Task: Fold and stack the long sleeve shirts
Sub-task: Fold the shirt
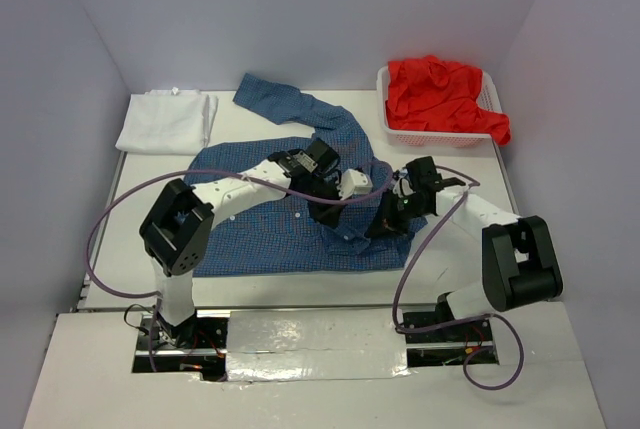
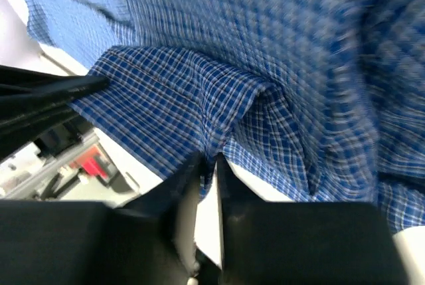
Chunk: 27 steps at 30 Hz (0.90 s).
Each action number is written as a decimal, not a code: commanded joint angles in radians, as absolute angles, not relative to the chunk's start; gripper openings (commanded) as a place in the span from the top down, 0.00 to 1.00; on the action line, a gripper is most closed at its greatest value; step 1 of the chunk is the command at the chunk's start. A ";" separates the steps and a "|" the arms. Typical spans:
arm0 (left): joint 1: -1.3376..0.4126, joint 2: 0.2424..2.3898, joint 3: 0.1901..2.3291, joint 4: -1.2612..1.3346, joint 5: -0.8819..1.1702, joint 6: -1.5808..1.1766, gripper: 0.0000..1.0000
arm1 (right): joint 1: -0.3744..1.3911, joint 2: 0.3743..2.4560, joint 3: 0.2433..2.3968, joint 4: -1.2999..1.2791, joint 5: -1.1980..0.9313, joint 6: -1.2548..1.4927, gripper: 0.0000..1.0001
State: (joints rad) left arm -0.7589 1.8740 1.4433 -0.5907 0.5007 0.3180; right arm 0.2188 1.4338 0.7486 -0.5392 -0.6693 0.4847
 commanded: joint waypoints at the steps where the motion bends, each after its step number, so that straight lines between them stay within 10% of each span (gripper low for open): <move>1: -0.726 1.888 1.443 -0.483 0.449 0.244 0.98 | 0.192 1.454 0.798 -0.526 -0.601 0.494 0.75; 12: -0.683 1.914 1.387 -0.333 0.324 0.080 0.45 | 0.183 1.378 0.896 -0.531 -0.382 0.584 0.58; 27: -0.670 1.873 1.474 -0.429 0.152 0.050 0.27 | 0.187 1.095 0.698 -0.558 -0.264 0.589 0.57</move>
